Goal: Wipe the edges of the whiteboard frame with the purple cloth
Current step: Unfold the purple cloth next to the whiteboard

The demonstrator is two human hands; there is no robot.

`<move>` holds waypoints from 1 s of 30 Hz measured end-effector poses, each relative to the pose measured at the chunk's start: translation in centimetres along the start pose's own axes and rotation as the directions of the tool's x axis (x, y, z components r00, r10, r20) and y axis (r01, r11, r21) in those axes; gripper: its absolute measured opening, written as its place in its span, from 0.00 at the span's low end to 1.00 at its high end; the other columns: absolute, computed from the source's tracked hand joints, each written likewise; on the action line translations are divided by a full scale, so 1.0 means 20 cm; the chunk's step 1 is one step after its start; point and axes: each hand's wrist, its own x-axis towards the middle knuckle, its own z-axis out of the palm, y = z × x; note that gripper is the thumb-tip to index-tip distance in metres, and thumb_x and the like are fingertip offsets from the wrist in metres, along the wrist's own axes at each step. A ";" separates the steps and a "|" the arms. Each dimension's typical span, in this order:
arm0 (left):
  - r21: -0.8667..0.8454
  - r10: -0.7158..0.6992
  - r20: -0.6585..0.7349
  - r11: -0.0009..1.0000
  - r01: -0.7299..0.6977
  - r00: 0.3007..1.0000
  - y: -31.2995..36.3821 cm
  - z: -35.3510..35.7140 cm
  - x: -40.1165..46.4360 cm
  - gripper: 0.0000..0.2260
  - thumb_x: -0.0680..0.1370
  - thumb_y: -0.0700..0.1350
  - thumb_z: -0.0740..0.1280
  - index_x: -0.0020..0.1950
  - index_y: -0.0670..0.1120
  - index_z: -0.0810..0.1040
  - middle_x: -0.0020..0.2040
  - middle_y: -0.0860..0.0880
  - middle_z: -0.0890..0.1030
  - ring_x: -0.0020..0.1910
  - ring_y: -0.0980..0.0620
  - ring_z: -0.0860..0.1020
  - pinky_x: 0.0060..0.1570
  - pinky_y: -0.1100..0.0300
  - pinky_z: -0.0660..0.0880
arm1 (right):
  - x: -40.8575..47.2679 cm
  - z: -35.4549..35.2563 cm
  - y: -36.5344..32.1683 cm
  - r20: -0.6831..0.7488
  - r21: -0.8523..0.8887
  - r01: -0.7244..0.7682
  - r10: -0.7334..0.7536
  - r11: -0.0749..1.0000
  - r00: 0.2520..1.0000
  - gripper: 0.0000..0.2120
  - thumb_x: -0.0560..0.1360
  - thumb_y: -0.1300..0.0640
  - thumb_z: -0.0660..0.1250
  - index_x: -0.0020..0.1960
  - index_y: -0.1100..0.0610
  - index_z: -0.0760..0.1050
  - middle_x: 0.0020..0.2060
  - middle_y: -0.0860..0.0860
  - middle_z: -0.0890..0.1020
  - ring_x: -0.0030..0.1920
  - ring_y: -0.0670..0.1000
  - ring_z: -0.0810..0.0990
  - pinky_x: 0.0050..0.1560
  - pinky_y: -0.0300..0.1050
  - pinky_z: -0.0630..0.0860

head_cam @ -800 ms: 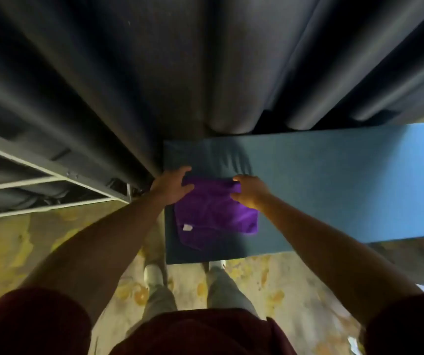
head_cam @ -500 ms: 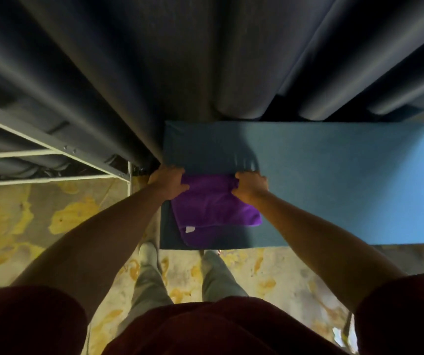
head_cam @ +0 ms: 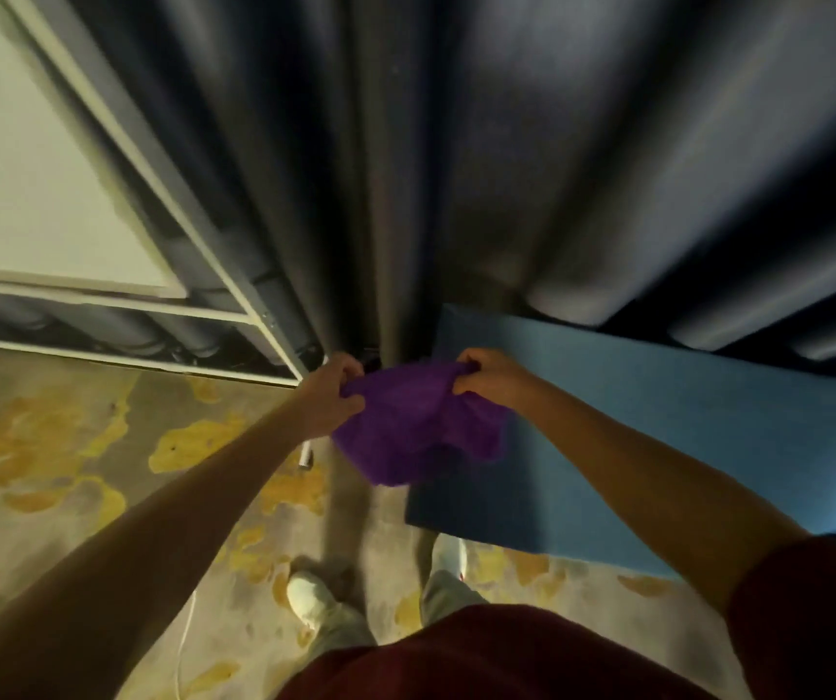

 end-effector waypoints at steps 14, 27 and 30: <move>-0.386 -0.093 -0.336 0.921 -0.047 0.937 -0.83 -1.56 -0.99 0.05 0.78 0.50 0.76 0.53 0.52 0.86 0.46 0.50 0.89 0.44 0.50 0.87 0.42 0.58 0.84 | 0.06 0.93 -1.66 0.009 0.083 0.405 -0.408 0.910 0.913 0.21 0.70 0.36 0.72 0.48 0.53 0.81 0.42 0.48 0.85 0.43 0.47 0.83 0.41 0.43 0.79; -0.328 -0.236 -0.611 0.944 0.030 0.756 -1.47 -2.58 -1.39 0.27 0.81 0.44 0.72 0.79 0.54 0.70 0.72 0.42 0.77 0.67 0.41 0.78 0.68 0.48 0.78 | 0.11 1.90 -3.03 0.204 0.142 0.780 -0.789 0.609 0.579 0.18 0.71 0.38 0.71 0.58 0.41 0.73 0.56 0.37 0.77 0.53 0.31 0.76 0.49 0.31 0.72; -0.239 -0.291 -0.644 0.955 0.175 0.708 -1.58 -2.88 -1.40 0.30 0.82 0.47 0.70 0.83 0.52 0.64 0.76 0.41 0.72 0.64 0.43 0.77 0.58 0.54 0.77 | 0.14 2.14 -3.36 0.329 0.332 0.734 -0.802 0.592 0.499 0.32 0.67 0.36 0.74 0.67 0.43 0.70 0.60 0.39 0.78 0.58 0.40 0.79 0.57 0.42 0.77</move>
